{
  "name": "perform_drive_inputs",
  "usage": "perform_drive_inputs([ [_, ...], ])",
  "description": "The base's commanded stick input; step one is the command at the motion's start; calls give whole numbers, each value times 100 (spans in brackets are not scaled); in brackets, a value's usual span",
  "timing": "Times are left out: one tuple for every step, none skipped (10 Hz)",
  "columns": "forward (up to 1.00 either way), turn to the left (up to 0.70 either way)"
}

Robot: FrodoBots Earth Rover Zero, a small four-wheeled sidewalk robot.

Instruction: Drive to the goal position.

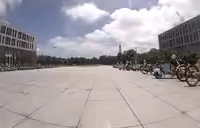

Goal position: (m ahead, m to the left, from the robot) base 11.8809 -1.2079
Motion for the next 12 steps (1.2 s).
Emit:
perform_drive_inputs([
  [100,0],
  [100,0],
  [100,0],
  [100,0],
  [100,0],
  [100,0],
  [100,0],
  [100,0],
  [100,0],
  [100,0],
  [100,0],
  [100,-13],
])
